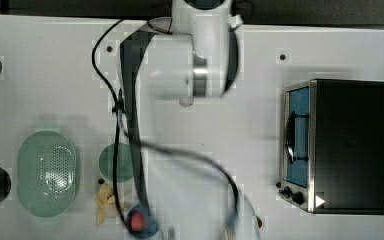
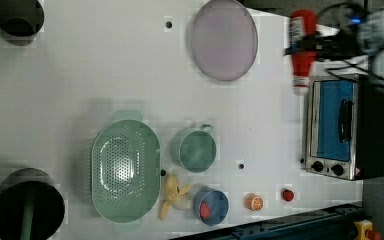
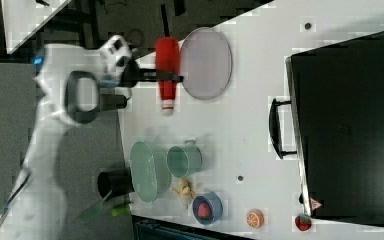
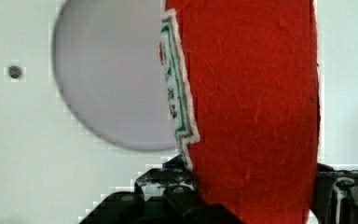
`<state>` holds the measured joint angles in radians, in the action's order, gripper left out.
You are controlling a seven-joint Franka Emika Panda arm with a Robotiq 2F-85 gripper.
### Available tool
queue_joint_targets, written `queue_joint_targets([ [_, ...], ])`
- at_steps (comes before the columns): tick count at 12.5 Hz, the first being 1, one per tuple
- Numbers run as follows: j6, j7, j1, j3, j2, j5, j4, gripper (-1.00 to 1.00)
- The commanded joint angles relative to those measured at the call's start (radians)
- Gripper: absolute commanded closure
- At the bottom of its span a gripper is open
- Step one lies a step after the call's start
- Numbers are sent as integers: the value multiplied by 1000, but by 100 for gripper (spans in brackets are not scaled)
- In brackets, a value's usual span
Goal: Pick ketchup from plate and place it on table.
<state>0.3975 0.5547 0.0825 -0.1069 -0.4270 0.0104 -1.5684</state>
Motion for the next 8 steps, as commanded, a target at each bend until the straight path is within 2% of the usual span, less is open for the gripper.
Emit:
queue_joint_targets([
  [1, -26, 19, 85, 7, 120, -21, -80, -27],
  [4, -26, 19, 113, 16, 245, -25, -249, -27],
  [8, 52, 19, 117, 26, 366, -25, -484, -27],
])
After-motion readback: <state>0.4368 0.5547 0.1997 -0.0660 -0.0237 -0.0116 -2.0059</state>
